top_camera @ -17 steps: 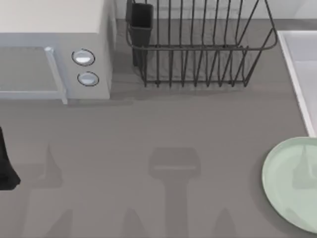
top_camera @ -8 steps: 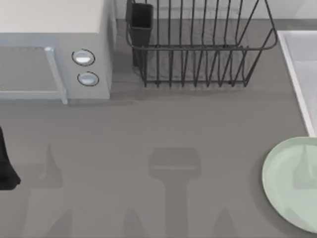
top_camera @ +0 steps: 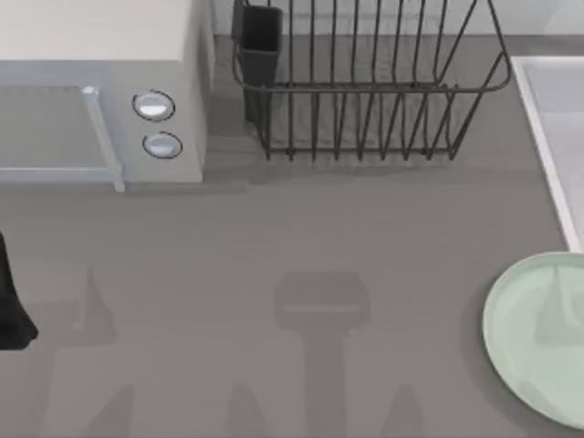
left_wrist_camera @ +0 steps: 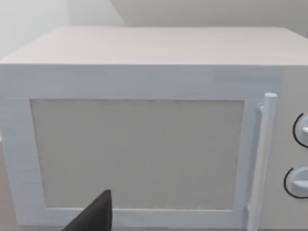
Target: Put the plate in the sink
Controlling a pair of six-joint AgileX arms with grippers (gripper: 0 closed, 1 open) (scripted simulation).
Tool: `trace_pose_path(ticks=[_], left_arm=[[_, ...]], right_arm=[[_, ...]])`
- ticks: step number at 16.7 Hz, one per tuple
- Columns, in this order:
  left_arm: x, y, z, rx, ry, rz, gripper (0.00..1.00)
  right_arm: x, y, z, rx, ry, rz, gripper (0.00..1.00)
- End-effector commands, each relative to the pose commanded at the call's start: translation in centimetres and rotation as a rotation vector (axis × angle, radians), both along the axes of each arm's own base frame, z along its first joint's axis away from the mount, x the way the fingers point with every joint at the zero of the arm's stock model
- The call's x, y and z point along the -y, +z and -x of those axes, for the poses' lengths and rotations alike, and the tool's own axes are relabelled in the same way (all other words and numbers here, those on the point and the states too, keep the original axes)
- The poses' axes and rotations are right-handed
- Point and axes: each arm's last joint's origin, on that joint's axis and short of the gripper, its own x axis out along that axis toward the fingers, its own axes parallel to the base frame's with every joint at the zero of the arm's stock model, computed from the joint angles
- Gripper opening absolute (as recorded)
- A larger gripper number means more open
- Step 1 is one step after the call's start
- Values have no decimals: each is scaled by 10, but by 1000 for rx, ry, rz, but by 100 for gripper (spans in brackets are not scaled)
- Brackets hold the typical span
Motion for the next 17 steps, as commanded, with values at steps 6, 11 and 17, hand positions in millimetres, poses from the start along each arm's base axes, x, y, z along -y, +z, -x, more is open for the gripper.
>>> trace_pose_path(ticks=[6,11,17], left_arm=[[0,0,0,0,0,0,100],[0,0,0,0,0,0,100],[0,0,0,0,0,0,100]], right_arm=[[-16,41,-22,-377,87,-87,100],[-49,62,-74,-847,114,-109,100],[-105,43,-138,-1333,47,-32,100]])
